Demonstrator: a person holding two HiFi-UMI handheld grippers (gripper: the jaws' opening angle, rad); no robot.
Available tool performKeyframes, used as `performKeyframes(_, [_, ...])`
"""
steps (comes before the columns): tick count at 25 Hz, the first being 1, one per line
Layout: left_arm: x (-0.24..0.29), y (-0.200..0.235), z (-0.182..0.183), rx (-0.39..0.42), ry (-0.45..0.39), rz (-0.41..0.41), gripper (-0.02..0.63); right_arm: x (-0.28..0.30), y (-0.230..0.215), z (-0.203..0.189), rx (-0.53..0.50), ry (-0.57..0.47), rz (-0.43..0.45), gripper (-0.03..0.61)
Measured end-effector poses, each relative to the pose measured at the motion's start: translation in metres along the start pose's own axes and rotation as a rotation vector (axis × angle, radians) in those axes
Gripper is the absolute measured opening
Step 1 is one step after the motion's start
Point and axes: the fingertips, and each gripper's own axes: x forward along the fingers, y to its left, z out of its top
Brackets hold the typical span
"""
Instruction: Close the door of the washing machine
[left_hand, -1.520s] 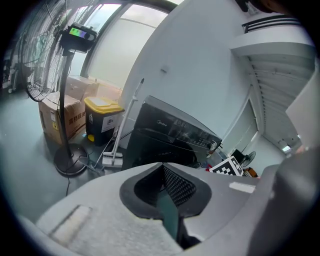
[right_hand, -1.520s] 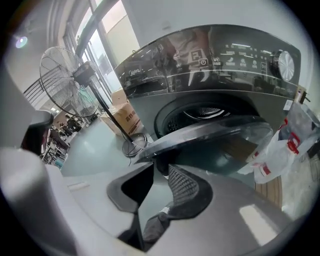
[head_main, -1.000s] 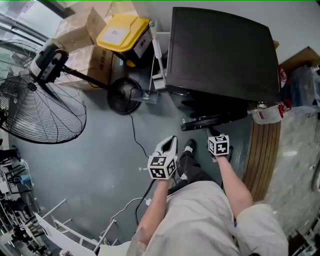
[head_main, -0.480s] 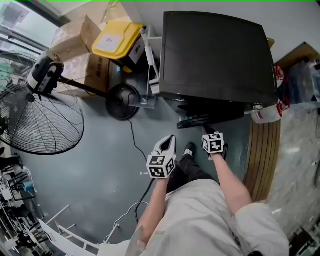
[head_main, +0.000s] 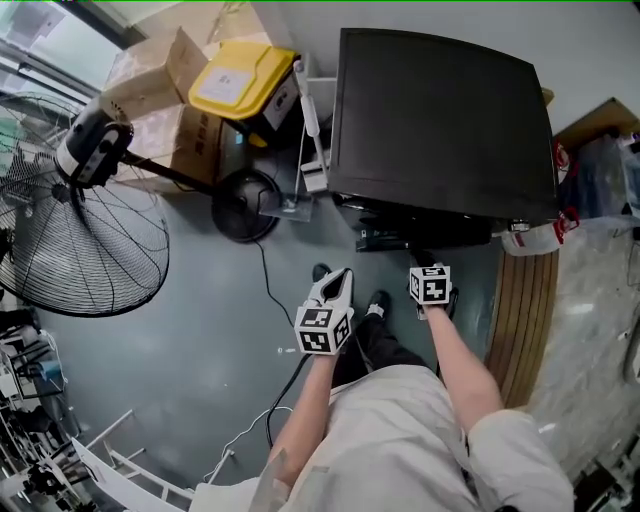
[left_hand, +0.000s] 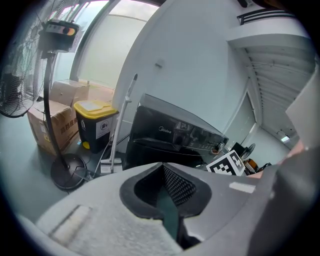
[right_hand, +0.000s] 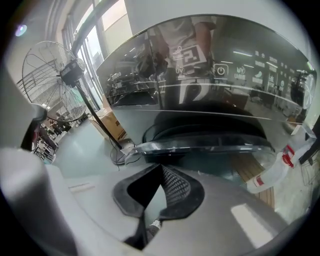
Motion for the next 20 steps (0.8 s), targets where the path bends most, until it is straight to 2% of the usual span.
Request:
performKeyframes(12, [-0.004,0.024,0.009,0.0,0.02,0.006,0.002,0.011,-0.009,0.017,0.062,-0.039,-0.04,0.002])
performKeyframes(20, [-0.006,0.031,0.008,-0.036,0.015,0.014,0.002,0.016,-0.013,0.022,0.094,-0.064,-0.038,0.002])
